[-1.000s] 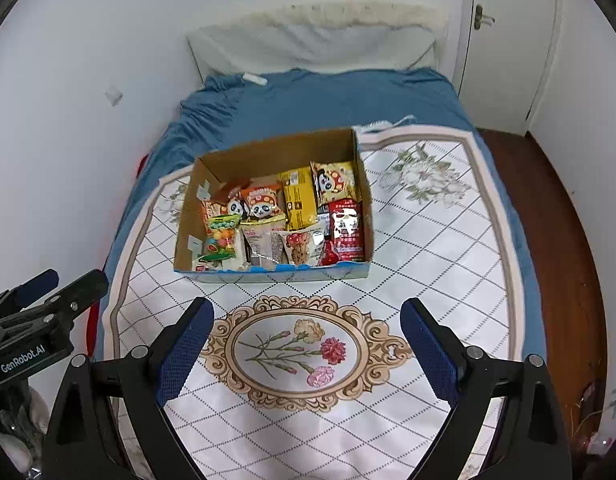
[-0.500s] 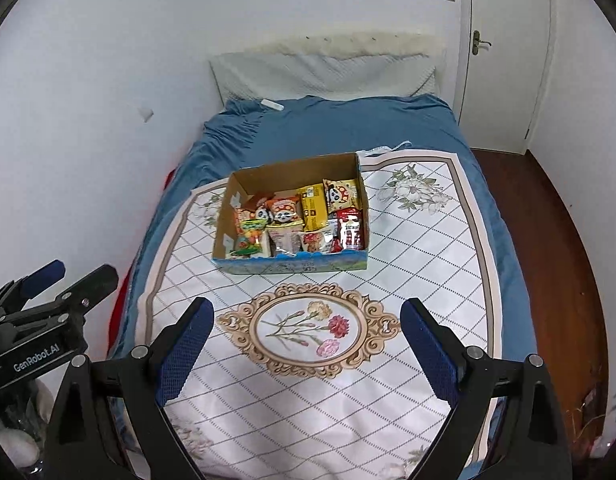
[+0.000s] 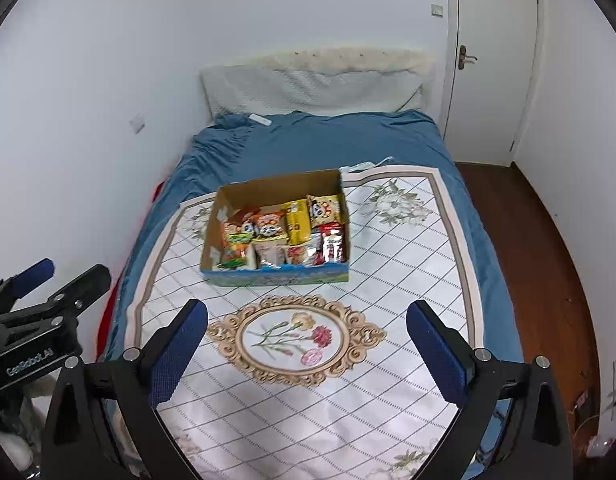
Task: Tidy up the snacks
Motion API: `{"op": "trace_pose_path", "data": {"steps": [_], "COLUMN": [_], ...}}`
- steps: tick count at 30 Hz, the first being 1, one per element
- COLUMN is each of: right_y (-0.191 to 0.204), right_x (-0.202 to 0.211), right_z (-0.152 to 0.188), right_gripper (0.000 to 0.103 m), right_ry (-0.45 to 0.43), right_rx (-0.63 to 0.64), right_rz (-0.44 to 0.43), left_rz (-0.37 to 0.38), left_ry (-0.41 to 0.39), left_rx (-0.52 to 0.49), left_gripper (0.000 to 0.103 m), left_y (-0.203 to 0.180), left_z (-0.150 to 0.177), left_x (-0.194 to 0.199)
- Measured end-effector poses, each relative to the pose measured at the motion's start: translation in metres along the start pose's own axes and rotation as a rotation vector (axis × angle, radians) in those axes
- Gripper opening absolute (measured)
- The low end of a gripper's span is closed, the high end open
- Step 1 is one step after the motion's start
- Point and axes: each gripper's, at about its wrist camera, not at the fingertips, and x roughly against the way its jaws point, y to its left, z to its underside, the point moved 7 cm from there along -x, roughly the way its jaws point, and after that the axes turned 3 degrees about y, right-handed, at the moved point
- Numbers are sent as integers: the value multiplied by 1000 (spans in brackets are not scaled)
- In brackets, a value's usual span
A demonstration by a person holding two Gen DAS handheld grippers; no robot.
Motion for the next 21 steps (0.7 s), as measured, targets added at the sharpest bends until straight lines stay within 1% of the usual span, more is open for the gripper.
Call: {"op": "trace_pose_path", "data": {"steps": [7,12,21], "right_y": [-5,-7,-11], "right_x": [-22,-35,-51], "right_z": [-22,-31,-31], "right_gripper": [102,102,102], "right_ry": [-46,-52,-47], "right_rx": [-2,-8,-14], "right_rz": [41,59,74], "left_rz": [-23,-41,-55], "left_ry": [-1,-5,-12], "left_rx": [-1,6,-1], "left_gripper": [103,103,103], "left_y": [-1,1,0], "left_z": [-6,-8,-10], "left_x": [-26,-34,-43]}}
